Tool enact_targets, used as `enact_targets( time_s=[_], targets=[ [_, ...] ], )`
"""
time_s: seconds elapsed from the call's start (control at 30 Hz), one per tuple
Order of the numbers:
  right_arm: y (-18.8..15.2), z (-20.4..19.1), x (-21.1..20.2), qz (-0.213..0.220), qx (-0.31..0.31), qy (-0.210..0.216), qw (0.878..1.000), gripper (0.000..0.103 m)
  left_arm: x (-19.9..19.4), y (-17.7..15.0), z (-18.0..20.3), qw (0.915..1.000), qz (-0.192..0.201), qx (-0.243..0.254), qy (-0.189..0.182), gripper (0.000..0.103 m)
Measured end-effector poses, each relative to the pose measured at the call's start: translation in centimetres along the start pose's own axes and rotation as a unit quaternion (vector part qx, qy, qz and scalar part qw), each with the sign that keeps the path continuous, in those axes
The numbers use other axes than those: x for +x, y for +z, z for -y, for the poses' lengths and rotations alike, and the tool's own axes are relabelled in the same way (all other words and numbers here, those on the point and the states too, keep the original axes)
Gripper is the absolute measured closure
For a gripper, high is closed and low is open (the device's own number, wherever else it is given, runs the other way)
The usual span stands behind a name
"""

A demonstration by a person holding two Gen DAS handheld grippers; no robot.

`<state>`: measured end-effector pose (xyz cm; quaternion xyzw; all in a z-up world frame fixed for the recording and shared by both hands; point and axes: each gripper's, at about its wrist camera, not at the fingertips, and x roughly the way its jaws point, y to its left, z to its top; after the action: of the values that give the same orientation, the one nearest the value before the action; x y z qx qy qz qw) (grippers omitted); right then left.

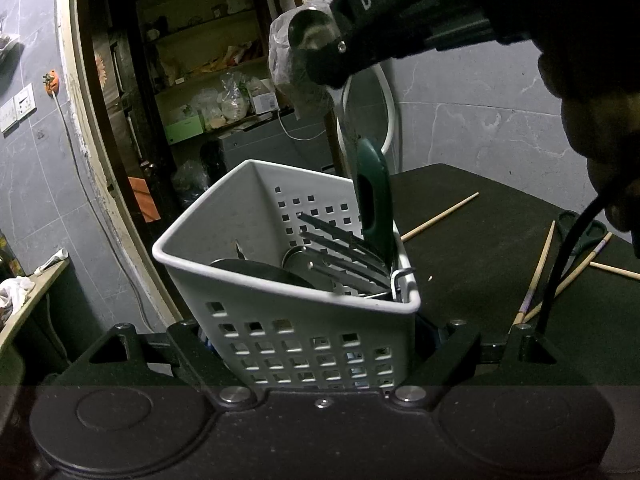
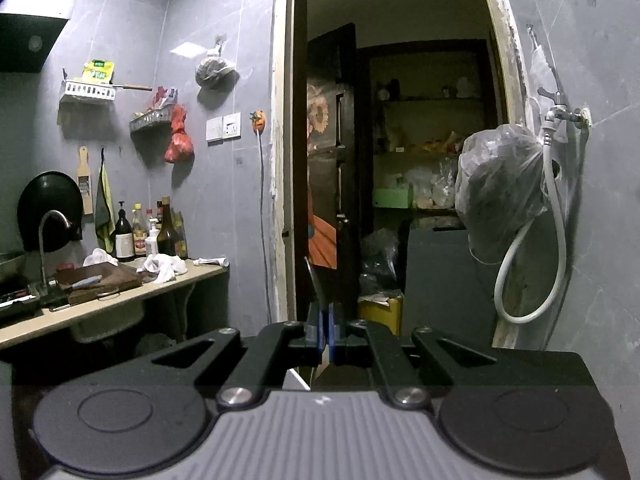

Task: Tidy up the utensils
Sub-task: 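Lower the spoon into the basket held by the left tool, open right tool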

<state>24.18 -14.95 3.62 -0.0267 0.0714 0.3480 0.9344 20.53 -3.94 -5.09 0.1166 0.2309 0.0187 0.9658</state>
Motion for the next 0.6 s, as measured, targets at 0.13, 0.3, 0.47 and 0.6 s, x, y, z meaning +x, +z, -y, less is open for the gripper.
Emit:
enact_targets(
  time_s=[0.13, 0.3, 0.47, 0.6],
  targets=[
    [-0.15, 0.16, 0.05, -0.007, 0.007, 0.0, 1.0, 0.1, 0.01, 0.0, 0.01, 1.0, 0.0, 0.0, 0.0, 0.017],
    [-0.47, 0.39, 0.09, -0.014, 0.015, 0.0, 1.0, 0.1, 0.01, -0.02, 0.0, 1.0, 0.0, 0.0, 0.0, 0.017],
    [-0.79, 0.34, 0.15, -0.021, 0.019, 0.003, 1.0, 0.098, 0.03, -0.02, 0.01, 1.0, 0.0, 0.0, 0.0, 0.017],
    [-1.0, 0.37, 0.15, -0.026, 0.02, 0.004, 0.999, 0.096, 0.05, -0.03, 0.04, 1.0, 0.0, 0.0, 0.0, 0.017]
  ],
)
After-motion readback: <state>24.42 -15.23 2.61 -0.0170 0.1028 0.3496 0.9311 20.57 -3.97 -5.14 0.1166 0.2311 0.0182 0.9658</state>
